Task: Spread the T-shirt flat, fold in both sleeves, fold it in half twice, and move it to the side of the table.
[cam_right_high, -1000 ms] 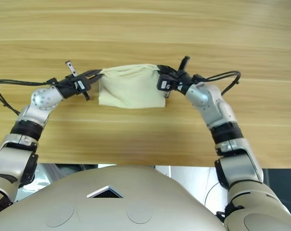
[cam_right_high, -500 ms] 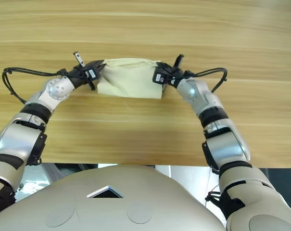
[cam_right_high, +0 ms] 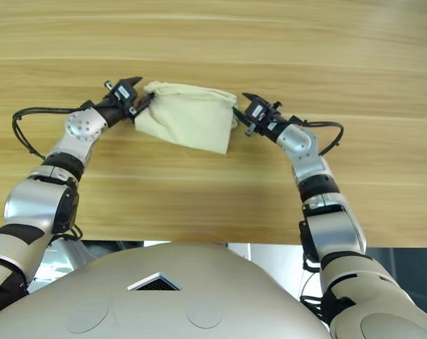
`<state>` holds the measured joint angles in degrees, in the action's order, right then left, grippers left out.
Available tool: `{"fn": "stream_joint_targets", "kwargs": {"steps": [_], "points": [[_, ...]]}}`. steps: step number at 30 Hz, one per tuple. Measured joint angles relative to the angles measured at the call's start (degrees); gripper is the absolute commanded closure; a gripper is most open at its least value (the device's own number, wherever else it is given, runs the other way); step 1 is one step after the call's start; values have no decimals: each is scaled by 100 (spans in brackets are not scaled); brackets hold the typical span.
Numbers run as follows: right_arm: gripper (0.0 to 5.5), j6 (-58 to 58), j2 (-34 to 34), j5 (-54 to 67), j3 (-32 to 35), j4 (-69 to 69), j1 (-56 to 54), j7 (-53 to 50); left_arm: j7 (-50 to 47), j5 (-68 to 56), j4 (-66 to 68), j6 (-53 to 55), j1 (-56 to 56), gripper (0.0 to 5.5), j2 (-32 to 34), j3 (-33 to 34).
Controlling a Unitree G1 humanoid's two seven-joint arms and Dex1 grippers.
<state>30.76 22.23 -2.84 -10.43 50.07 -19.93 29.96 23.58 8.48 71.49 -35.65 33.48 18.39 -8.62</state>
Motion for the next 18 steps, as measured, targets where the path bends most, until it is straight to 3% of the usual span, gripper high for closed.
{"fn": "stream_joint_targets", "kwargs": {"steps": [5, 13, 15, 18], "points": [[223, -387, -192, 756, 739, 569, -357, 351, 182, -609, 159, 367, 33, 207, -110, 692], [90, -639, -305, 1237, 1403, 1123, -672, 705, 2832, -2055, -81, 385, 23, 202, -601, 1749], [54, -406, -341, 1248, 1457, 1081, -684, 798, 3670, -2465, -272, 451, -17, 232, -727, 1953], [45, 197, -483, 1331, 1501, 586, -609, 1077, 4602, -3096, -578, 685, -107, 290, -896, 2325]]}}
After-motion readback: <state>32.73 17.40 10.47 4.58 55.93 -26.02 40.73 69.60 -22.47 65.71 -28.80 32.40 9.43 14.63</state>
